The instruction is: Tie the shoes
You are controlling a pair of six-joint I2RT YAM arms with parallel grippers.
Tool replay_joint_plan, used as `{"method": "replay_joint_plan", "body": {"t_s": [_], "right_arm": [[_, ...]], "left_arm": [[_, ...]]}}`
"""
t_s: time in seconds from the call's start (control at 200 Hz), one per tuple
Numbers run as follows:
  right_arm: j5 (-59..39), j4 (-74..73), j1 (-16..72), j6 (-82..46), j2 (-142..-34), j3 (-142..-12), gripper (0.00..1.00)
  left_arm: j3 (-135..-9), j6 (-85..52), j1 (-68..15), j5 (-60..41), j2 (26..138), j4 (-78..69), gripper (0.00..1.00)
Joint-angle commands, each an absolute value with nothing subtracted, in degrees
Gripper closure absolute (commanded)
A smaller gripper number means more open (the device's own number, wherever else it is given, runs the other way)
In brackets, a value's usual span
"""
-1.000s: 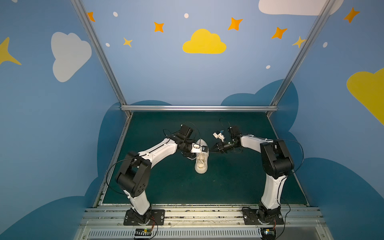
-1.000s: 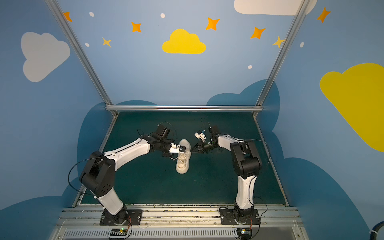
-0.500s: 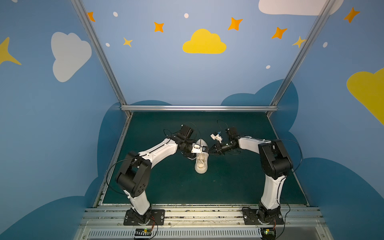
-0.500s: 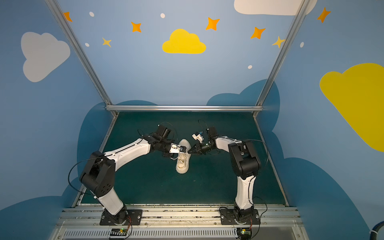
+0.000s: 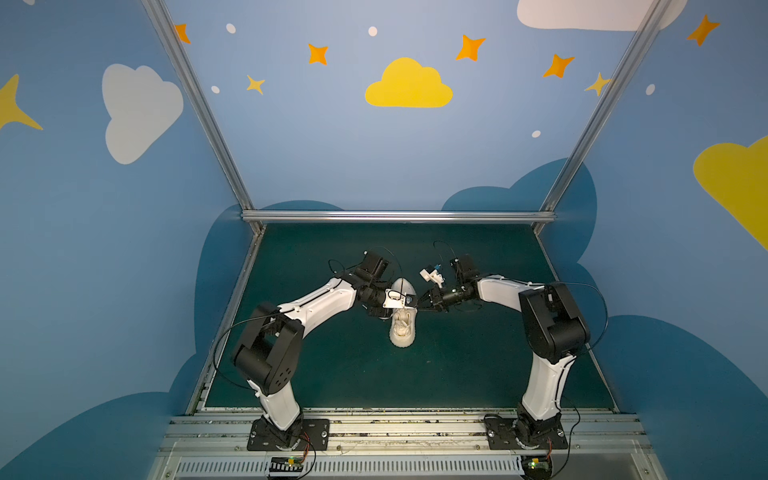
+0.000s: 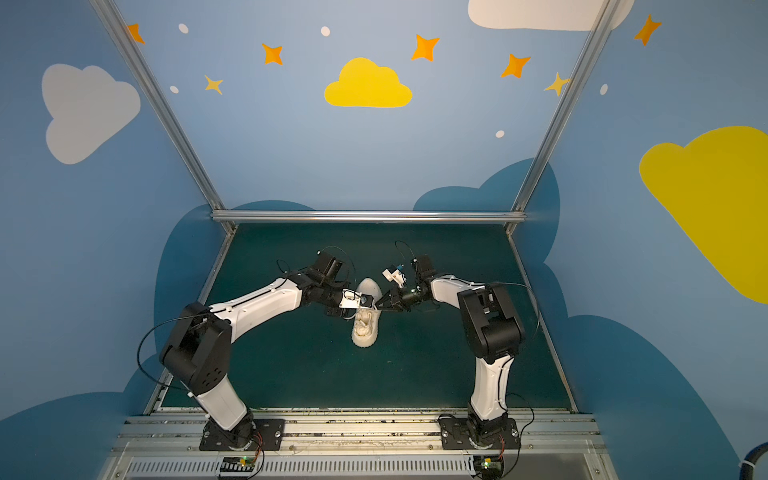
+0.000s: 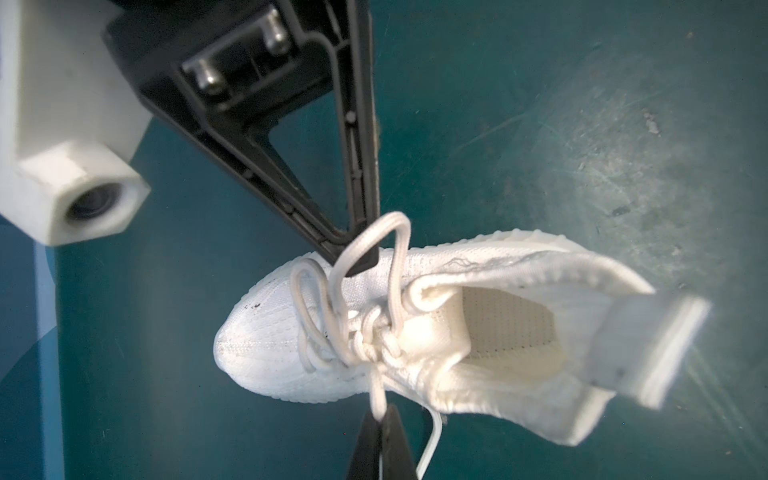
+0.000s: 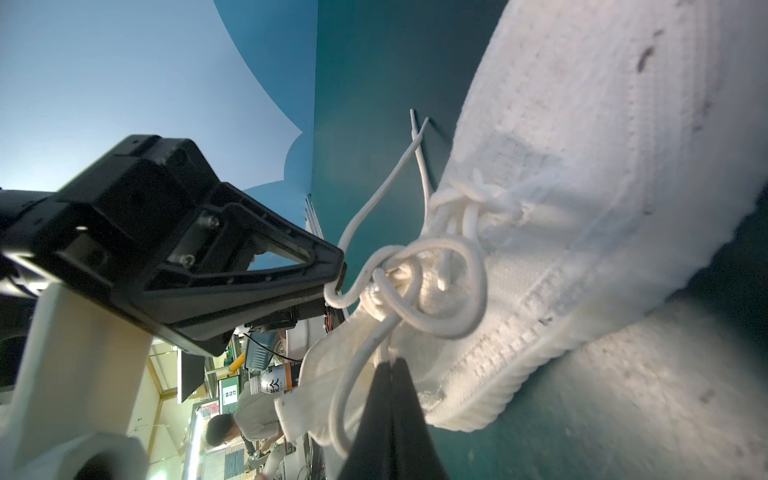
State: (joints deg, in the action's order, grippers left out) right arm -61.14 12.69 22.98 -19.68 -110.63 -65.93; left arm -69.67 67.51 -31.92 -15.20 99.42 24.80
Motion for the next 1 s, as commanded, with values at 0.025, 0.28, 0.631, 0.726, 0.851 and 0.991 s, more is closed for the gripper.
{"method": "replay_joint_plan", "body": {"t_s": [0.025,0.28,0.631,0.726,0.851,0.991], "right_arm": [[-62.29,11.31,23.67,-20.37,-108.46,-64.89,0.97],[-62.66,10.30,24.33,-21.19,-108.90,-64.31,0.97],[-63.88,7.21,24.86,-23.46,-109.76,-64.29,0.96],[-64.07,6.73,24.87,-23.80,-110.19,-64.34,0.95],[-64.39,6.31,24.94,-24.21,-110.61,-64.34,0.94],[-64.51,5.96,25.27,-24.37,-110.97,-64.34,0.92]], "left_arm": [[-68.99,66.88,-32.34,-16.36,98.08,25.85,0.96],[-69.61,65.92,-32.95,-16.08,99.02,26.00,0.96],[-70.05,64.09,-33.14,-16.61,100.04,25.33,0.96],[-70.14,63.73,-33.17,-16.52,100.49,25.53,0.96],[-70.22,62.74,-33.22,-16.55,100.96,25.59,0.96],[-69.67,61.53,-33.22,-17.23,100.79,24.27,0.96]]}}
